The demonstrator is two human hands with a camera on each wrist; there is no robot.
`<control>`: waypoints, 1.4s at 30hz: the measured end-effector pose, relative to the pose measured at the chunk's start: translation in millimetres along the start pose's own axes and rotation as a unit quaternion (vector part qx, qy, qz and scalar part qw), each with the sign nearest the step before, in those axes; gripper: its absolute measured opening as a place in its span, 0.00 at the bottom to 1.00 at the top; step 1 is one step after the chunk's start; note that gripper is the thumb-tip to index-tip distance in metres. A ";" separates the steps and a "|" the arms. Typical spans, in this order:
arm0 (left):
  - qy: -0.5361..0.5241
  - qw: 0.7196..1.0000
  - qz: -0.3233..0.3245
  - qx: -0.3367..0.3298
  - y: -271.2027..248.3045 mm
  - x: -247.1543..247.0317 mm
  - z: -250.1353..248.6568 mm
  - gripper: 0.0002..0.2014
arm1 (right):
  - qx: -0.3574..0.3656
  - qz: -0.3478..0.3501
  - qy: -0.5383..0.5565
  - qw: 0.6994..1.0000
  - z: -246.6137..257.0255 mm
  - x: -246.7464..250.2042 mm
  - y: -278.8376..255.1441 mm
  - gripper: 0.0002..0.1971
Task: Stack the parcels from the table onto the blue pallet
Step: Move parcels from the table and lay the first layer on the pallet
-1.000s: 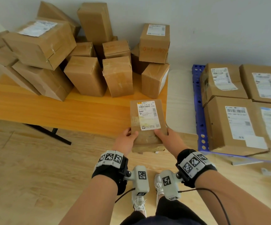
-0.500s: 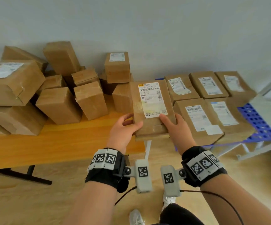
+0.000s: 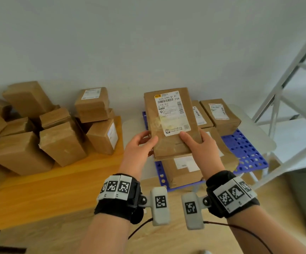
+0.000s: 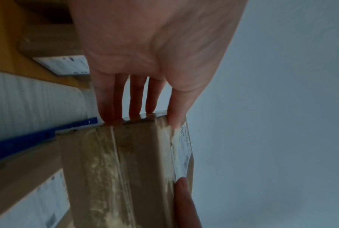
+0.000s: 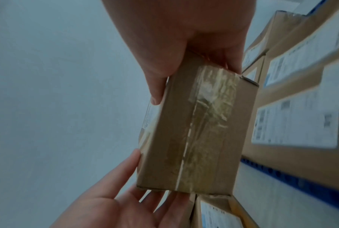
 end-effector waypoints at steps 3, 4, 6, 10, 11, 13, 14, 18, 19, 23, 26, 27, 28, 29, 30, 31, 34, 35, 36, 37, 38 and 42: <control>-0.006 1.000 -0.005 0.001 1.3 -53.5 7.7 0.16 | 0.013 -0.011 -0.016 1.000 -9.2 49.3 25.5 0.17; -0.005 1.000 -0.003 0.000 0.7 -73.3 10.7 0.15 | 0.012 -0.016 -0.018 1.000 -15.6 67.4 34.9 0.18; 0.007 1.000 0.003 -0.004 0.2 -111.5 16.8 0.16 | 0.004 -0.024 -0.016 1.000 -29.8 101.7 51.9 0.18; 0.060 0.998 -0.002 -0.033 -2.4 -185.5 25.7 0.17 | -0.010 -0.033 0.003 0.999 -61.4 162.6 81.4 0.18; 0.073 0.997 -0.003 -0.040 -4.4 -202.3 28.7 0.17 | -0.012 -0.033 0.001 0.999 -68.4 176.2 87.0 0.18; 0.096 0.994 0.004 -0.048 -10.0 -234.0 34.6 0.18 | -0.018 -0.036 -0.008 0.999 -82.4 202.3 97.1 0.17; 0.112 0.992 0.010 -0.051 -13.2 -248.0 37.2 0.19 | -0.022 -0.037 -0.012 0.999 -89.5 214.3 101.7 0.16; 0.195 0.977 0.030 -0.078 -16.5 -291.5 46.9 0.21 | -0.044 -0.034 -0.025 0.998 -120.7 249.7 118.8 0.14; 0.216 0.973 0.035 -0.079 -16.0 -300.0 50.5 0.21 | -0.052 -0.032 -0.027 0.998 -128.6 255.5 122.7 0.13; 0.285 0.954 0.047 -0.079 -10.2 -321.6 65.5 0.21 | -0.080 -0.024 -0.025 0.996 -156.1 264.2 136.6 0.12; 0.323 0.943 0.046 -0.068 -2.6 -327.4 76.3 0.21 | -0.109 -0.016 -0.026 0.994 -177.5 261.5 142.8 0.15; 0.333 0.939 0.049 -0.066 0.4 -329.3 80.1 0.22 | -0.118 -0.016 -0.028 0.992 -184.1 260.5 144.6 0.15; 0.342 0.936 0.053 -0.065 3.5 -330.9 83.8 0.22 | -0.125 -0.017 -0.032 0.992 -190.6 259.5 147.1 0.14; 0.352 0.932 0.054 -0.066 6.5 -331.4 87.6 0.22 | -0.129 -0.017 -0.036 0.991 -196.3 258.5 149.6 0.13; 0.365 0.927 0.051 -0.068 9.6 -330.6 92.1 0.23 | -0.132 -0.017 -0.038 0.990 -202.6 257.1 152.1 0.13; 0.384 0.920 0.046 -0.071 13.2 -328.1 96.8 0.23 | -0.133 -0.015 -0.041 0.990 -207.4 255.1 154.1 0.13; 0.476 0.876 0.041 -0.058 24.6 -316.4 116.0 0.27 | -0.138 -0.003 -0.060 0.989 -223.0 246.9 159.0 0.17; 0.507 0.859 0.049 -0.048 27.4 -312.8 123.6 0.28 | -0.141 -0.002 -0.067 0.988 -229.1 244.2 160.7 0.20; 0.534 0.842 0.060 -0.042 29.1 -310.4 130.9 0.29 | -0.146 0.000 -0.074 0.987 -235.9 241.2 162.7 0.23; 0.555 0.828 0.073 -0.042 29.6 -309.5 137.7 0.29 | -0.151 0.001 -0.081 0.985 -241.2 238.6 164.1 0.26; 0.569 0.817 0.082 -0.047 28.8 -309.4 142.8 0.29 | -0.156 0.001 -0.087 0.984 -245.0 236.5 165.3 0.29; 0.561 0.821 0.079 -0.068 25.7 -307.2 151.3 0.29 | -0.155 0.004 -0.109 0.982 -250.2 229.1 170.7 0.26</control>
Point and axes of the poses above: each hand's wrist, its own y-axis towards the middle knuckle, its own x-axis out of the back of the hand, z = x × y, the point moved 8 cm from there along y, towards the middle knuckle, and after that the axes turned 6 degrees about -z, right-handed, at the moved point
